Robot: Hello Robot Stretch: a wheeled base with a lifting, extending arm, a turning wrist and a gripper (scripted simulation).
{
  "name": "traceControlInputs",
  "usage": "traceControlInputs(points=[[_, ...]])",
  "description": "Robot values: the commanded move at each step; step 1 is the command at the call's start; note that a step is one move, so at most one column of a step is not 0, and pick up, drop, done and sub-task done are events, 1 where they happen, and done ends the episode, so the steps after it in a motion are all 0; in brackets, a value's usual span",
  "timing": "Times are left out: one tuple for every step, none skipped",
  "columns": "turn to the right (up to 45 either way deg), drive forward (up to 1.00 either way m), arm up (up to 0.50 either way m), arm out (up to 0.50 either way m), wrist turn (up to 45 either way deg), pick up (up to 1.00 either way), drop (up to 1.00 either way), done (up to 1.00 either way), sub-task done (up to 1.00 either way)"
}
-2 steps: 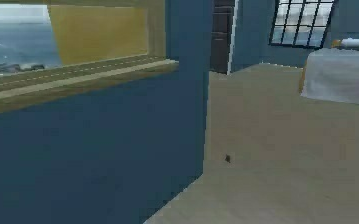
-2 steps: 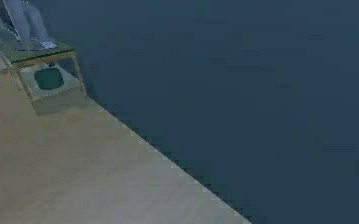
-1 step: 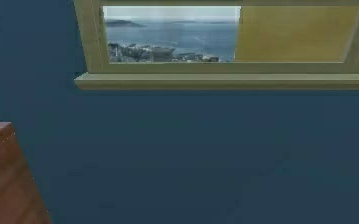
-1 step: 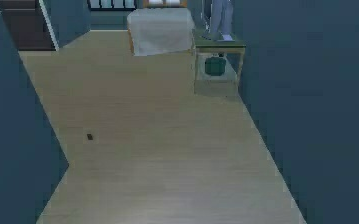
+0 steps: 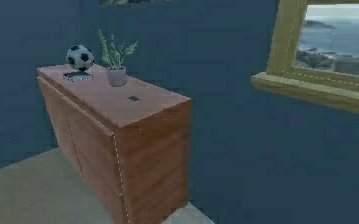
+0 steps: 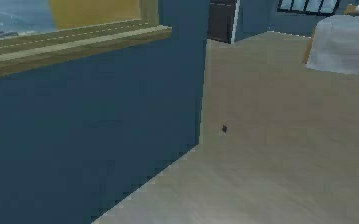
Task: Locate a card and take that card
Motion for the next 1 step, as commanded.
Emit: traceControlInputs(points=[[-15.0,0.0,0.0,0.0,0.0,0.0,0.0,0.0,0.0]])
